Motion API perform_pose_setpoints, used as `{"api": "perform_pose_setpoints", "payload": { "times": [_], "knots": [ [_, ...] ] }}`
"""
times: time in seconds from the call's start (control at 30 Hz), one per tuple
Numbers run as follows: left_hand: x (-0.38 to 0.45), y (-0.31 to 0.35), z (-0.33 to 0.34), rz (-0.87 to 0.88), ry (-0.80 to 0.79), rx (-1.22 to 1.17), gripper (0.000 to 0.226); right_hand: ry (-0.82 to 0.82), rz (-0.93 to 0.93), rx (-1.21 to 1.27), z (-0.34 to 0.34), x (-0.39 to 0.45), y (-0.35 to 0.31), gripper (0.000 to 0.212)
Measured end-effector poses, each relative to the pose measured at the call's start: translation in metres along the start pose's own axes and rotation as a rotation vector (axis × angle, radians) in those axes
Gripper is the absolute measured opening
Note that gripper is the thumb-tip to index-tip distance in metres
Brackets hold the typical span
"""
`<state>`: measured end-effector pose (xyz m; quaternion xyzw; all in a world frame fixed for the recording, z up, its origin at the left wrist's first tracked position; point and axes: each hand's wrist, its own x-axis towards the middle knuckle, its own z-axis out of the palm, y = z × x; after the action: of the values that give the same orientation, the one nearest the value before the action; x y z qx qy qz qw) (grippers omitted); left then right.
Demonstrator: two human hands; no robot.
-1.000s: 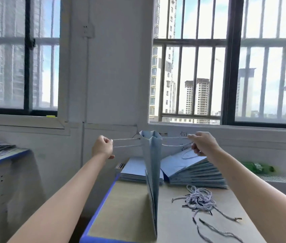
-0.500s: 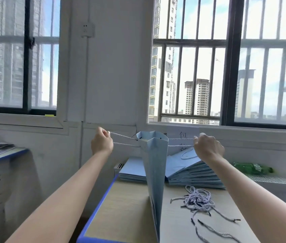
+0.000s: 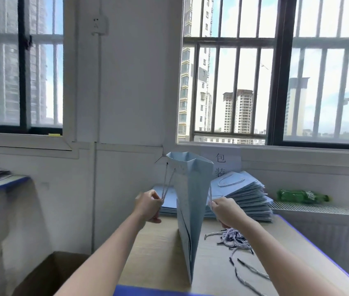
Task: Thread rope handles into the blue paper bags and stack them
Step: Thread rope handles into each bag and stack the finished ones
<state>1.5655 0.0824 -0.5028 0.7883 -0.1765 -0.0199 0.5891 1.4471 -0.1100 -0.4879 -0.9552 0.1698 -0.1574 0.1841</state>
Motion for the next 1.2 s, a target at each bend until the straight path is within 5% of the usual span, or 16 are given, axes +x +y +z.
{"api": "perform_pose_setpoints", "payload": {
  "times": [0.27,0.47,0.57,0.67,0.73,0.9,0.97,1.07,1.2],
  "knots": [
    [0.012,-0.001,-0.024,-0.015,0.052,0.076,0.02,0.08,-0.026,-0.02,-0.004,0.004,-0.002,0.043],
    [0.007,0.022,-0.036,0.128,0.161,0.189,0.02,0.185,-0.058,-0.152,-0.028,0.002,-0.006,0.027],
    [-0.009,0.043,-0.032,0.363,0.222,0.012,0.019,0.234,-0.19,0.114,-0.047,-0.007,-0.018,0.023],
    [-0.028,0.064,-0.019,0.519,-0.031,-0.212,0.017,0.069,-0.367,0.585,-0.066,-0.029,-0.044,0.054],
    [-0.038,0.073,-0.007,0.576,-0.164,-0.205,0.021,-0.034,-0.4,0.673,-0.07,-0.041,-0.057,0.079],
    [-0.039,0.074,0.005,0.599,-0.193,-0.08,0.024,0.093,-0.361,0.308,-0.067,-0.041,-0.065,0.025],
    [-0.029,0.07,0.003,0.56,-0.035,-0.047,0.015,0.198,-0.304,0.391,-0.067,-0.036,-0.061,0.01],
    [-0.014,0.061,-0.007,0.439,0.248,-0.001,0.022,0.283,-0.277,0.574,-0.076,-0.031,-0.056,0.019],
    [0.003,0.044,-0.02,0.203,0.26,-0.045,0.052,0.134,-0.223,0.905,-0.075,-0.03,-0.047,0.011]
  ]
}}
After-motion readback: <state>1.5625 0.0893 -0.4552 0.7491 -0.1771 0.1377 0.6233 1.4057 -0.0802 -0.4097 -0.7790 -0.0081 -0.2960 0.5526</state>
